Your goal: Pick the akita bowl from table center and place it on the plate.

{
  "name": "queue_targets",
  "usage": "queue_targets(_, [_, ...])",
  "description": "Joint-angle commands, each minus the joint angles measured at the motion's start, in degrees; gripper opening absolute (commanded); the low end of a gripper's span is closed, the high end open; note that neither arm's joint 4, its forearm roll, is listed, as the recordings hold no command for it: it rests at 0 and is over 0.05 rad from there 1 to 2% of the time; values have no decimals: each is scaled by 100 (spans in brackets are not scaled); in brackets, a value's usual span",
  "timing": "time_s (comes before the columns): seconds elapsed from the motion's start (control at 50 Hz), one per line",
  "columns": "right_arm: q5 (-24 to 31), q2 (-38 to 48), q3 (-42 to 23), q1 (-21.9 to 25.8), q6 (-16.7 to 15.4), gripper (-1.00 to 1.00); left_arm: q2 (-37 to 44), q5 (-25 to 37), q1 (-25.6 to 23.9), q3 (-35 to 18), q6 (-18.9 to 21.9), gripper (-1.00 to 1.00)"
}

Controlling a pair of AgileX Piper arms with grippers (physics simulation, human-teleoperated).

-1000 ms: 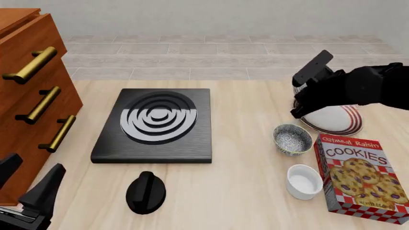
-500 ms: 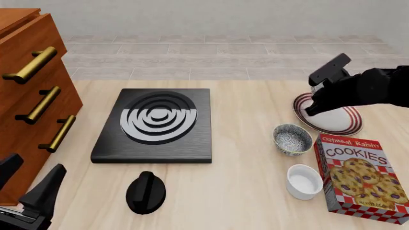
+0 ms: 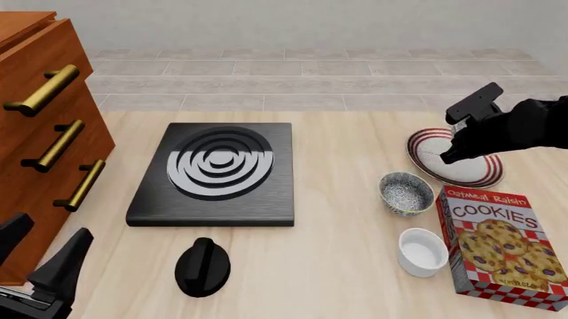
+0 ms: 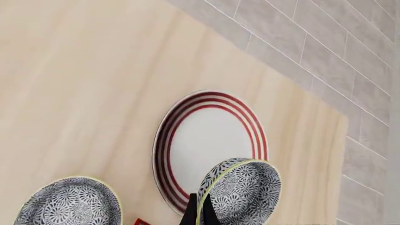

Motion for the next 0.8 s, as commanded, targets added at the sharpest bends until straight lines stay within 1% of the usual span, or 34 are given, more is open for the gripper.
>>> queue_targets(0.02, [-9, 151, -106, -54, 133, -100, 5, 1, -12, 0, 3, 100])
queue_targets(0.04, [24, 181, -138, -32, 187, -100, 7, 1, -18, 0, 13, 100])
queue_targets(0.16, [130, 337, -210, 40, 213, -100, 9, 2, -11, 0, 16, 100])
queue_targets(0.24, [82, 498, -327, -20, 226, -100, 10, 2, -12, 0, 14, 100])
queue_targets(0.6, [-164, 867, -471, -186, 291, -100, 15, 1, -20, 0, 30, 100])
queue_targets(0.8, [-128, 913, -568, -173, 340, -100, 29, -2, -36, 0, 35, 100])
